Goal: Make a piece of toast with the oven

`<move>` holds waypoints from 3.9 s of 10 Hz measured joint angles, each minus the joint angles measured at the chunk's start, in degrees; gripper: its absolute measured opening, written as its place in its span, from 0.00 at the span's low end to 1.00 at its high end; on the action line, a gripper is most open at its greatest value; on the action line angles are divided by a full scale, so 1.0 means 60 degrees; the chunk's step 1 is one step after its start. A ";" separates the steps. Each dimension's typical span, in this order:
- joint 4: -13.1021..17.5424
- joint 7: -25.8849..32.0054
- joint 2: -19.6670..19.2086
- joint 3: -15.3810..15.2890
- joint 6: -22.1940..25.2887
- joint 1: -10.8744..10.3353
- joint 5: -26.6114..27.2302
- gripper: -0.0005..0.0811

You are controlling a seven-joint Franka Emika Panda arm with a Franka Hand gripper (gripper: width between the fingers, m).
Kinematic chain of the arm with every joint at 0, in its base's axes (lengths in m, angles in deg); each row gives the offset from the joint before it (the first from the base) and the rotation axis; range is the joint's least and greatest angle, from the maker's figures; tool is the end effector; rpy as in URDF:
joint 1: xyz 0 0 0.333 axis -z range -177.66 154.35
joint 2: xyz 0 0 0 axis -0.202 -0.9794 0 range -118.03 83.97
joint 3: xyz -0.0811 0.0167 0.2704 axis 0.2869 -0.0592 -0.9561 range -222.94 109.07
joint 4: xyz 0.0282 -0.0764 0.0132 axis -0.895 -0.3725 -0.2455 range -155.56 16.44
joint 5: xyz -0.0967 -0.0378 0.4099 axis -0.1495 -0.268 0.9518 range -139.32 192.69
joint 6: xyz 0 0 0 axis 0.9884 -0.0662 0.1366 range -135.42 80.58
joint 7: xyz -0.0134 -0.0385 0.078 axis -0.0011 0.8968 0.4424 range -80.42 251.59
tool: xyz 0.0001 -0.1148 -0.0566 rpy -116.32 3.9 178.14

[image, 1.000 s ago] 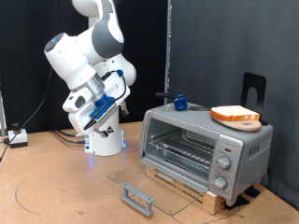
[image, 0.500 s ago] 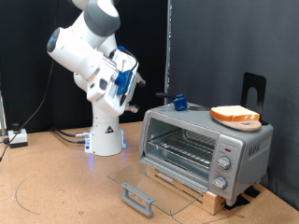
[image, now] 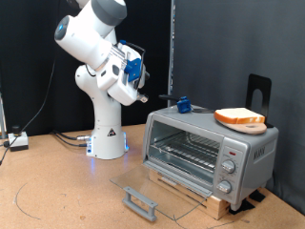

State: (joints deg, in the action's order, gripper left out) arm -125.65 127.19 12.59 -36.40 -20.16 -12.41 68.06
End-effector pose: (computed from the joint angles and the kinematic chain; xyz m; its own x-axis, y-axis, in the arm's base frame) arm 0.4024 -0.0569 0.3867 0.9756 0.1015 0.1945 0.2159 -0.6008 -0.7697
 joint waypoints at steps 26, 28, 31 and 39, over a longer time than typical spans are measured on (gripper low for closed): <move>-0.0841 -0.0288 0.4783 -0.2702 0.0144 0.0539 -0.2171 0.99; -0.1107 -0.0463 0.5102 -0.2971 0.0339 0.0527 -0.1896 0.99; -0.1336 -0.0619 0.5586 -0.3324 0.0689 0.0440 -0.1288 0.99; -0.2787 -0.2299 0.6725 -0.5296 -0.1177 0.0706 -0.0641 0.99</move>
State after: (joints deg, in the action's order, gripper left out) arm -142.37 113.40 52.94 -68.17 -27.23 -8.17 64.21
